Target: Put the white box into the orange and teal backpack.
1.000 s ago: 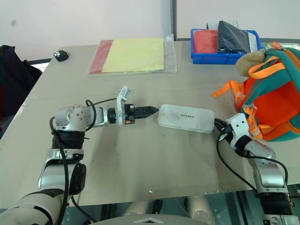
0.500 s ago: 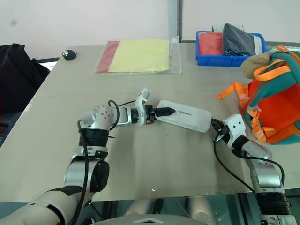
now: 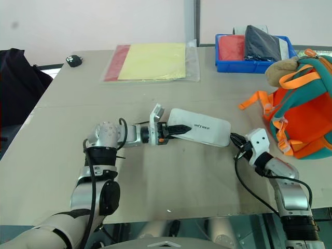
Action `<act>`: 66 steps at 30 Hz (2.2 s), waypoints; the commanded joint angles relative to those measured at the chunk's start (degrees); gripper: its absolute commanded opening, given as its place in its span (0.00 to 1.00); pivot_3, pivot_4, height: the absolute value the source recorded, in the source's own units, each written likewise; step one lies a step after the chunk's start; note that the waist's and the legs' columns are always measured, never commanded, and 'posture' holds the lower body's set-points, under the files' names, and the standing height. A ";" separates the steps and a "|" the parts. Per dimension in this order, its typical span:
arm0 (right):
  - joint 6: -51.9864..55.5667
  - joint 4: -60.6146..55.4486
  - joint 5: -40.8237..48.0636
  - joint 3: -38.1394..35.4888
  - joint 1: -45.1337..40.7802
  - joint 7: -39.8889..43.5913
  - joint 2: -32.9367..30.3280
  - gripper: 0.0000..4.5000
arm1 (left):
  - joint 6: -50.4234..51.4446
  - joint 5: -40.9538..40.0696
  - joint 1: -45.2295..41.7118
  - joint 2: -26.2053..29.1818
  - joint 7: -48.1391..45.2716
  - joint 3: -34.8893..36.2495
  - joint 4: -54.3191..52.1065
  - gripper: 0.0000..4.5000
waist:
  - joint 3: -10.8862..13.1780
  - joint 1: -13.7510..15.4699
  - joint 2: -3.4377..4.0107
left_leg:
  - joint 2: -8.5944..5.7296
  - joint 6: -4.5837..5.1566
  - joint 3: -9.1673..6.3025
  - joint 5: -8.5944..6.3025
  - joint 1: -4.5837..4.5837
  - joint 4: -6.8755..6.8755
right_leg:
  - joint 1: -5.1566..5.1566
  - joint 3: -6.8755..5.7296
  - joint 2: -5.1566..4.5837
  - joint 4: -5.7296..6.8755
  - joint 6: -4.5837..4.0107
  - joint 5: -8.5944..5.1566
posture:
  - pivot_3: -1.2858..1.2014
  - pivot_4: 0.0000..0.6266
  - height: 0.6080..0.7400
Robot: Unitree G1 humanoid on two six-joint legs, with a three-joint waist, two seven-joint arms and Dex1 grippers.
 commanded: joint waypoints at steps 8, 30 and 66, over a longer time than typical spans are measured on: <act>0.26 -8.62 4.00 -4.04 4.87 -0.88 -0.79 0.38 | -1.22 -11.07 8.85 -2.35 5.22 13.17 -23.04 0.26 | 0.05 -1.01 -0.03 | 0.01 -0.01 -0.03 -0.01 -0.07 -0.12 | -0.11 0.11 0.02 -0.10 0.00 0.00 | 0.52 0.24 1.00; 15.09 0.69 11.83 -18.83 -21.73 -27.41 6.35 0.96 | -10.35 -29.26 17.19 16.84 3.54 15.63 -32.38 0.26 | 0.12 -1.09 0.09 | -0.02 -0.03 -0.03 0.02 -0.10 -0.34 | -0.31 0.16 0.09 -0.11 -0.13 0.04 | 0.52 0.24 1.00; 37.14 -17.55 36.65 -7.18 -12.66 15.48 -17.84 0.01 | -25.30 -32.88 20.67 32.58 -18.57 18.22 -33.67 0.26 | 0.30 -1.28 -0.31 | -0.28 0.01 -0.21 0.00 -0.44 -0.56 | -0.94 0.24 -0.09 -0.06 -0.13 0.07 | 0.52 0.24 1.00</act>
